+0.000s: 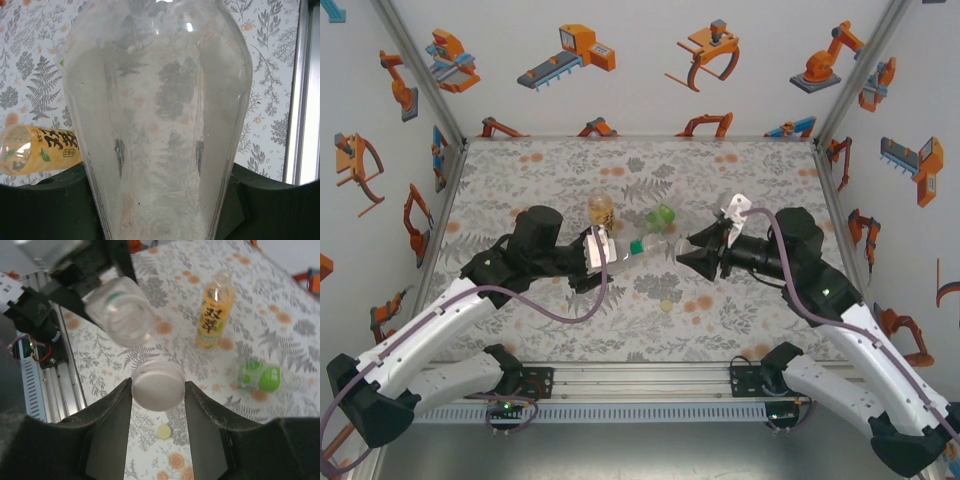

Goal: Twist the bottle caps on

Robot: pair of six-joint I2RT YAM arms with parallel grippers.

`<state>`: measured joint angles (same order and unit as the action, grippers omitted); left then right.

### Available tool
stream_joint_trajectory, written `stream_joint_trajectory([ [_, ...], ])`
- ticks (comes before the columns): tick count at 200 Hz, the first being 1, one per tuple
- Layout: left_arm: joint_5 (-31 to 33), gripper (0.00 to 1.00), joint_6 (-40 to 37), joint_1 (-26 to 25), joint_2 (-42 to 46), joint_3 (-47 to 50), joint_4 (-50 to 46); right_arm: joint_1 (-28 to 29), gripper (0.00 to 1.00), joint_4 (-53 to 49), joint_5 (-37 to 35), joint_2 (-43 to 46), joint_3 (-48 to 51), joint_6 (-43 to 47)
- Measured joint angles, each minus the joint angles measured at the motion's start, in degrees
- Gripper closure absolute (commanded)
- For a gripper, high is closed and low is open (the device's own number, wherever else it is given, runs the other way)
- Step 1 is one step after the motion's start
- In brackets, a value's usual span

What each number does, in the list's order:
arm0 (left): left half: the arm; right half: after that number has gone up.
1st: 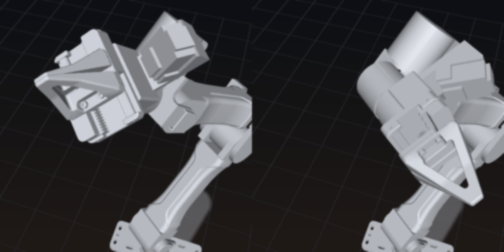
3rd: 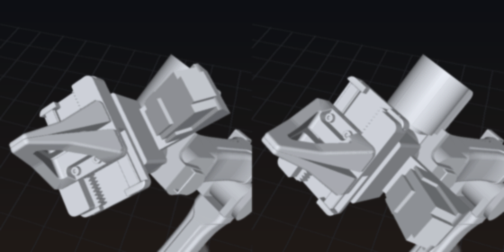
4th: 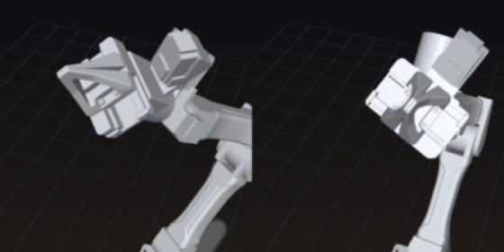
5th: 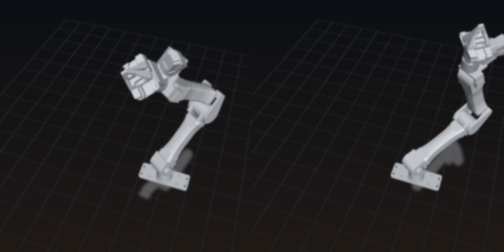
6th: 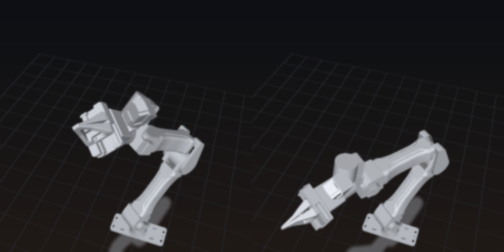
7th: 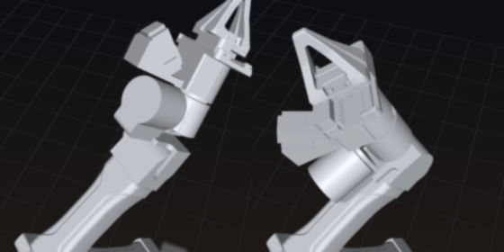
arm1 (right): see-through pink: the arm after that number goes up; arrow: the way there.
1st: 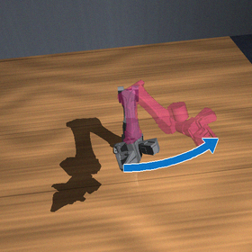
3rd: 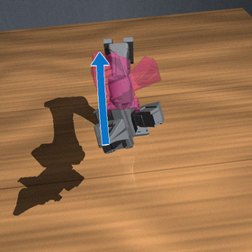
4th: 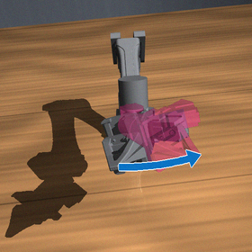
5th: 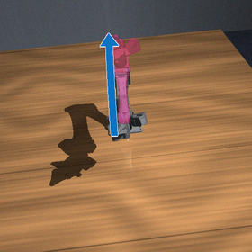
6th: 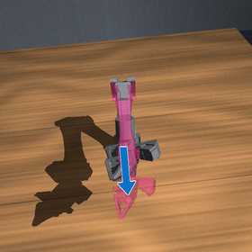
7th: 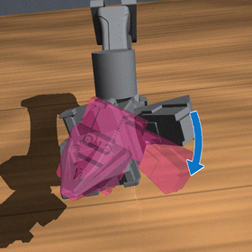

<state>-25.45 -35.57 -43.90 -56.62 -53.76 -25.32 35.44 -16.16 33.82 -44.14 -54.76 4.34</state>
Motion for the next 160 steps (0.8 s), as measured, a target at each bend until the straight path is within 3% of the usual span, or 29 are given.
stream_joint_trajectory([
  [63, -2.3, 1.0, -1.8, -1.2, -0.3, 0.0, -0.4, 1.7, 0.94, 0.5, 10.2, -2.1, -0.4, 9.5],
  [160, -3.7, 1.0, -2.9, -1.9, -0.6, 0.0, -2.6, 2.3, 0.96, -3.0, 12.1, -4.1, -4.5, 17.0],
])
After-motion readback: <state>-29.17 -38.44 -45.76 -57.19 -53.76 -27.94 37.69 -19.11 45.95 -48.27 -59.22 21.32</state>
